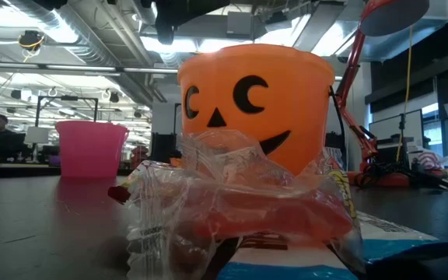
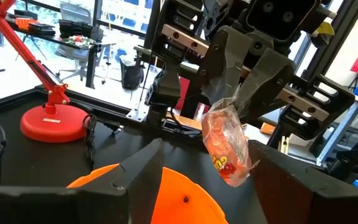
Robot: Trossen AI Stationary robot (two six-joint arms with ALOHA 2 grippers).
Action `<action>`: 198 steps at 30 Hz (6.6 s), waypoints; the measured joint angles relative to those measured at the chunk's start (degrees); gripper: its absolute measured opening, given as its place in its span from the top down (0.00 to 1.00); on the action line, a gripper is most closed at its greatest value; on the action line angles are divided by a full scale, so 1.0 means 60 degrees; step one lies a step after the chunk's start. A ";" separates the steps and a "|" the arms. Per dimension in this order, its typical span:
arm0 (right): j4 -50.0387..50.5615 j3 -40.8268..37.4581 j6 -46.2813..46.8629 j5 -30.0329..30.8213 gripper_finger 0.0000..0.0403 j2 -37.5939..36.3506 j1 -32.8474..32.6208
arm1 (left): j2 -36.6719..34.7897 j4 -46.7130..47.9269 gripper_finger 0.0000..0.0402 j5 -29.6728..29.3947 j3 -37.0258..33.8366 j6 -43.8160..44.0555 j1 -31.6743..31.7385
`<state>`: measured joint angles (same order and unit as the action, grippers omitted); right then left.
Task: Sort candy
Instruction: Put the orange gummy into the pink bucket, then put the white chocolate into the black bucket
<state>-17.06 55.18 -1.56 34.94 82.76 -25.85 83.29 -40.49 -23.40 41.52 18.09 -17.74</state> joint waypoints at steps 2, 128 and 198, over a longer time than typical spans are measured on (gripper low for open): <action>0.0000 0.0000 -0.0002 0.0000 1.00 0.0000 0.0000 | 0.0000 0.0000 0.51 -0.0010 0.0000 -0.0007 0.0000; 1.3315 0.3186 1.0411 -0.3189 0.45 -0.0391 -0.4076 | -0.4550 0.5686 0.62 -0.0512 -0.0011 -0.0421 0.0499; 0.9873 -0.1727 1.4190 -0.6235 0.72 0.0837 -0.5418 | -0.4550 0.5227 0.62 -0.0734 -0.0011 -0.0339 0.0485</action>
<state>42.18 44.82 83.58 -2.47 87.78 -58.35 55.99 -9.13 -27.81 41.45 16.05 -14.82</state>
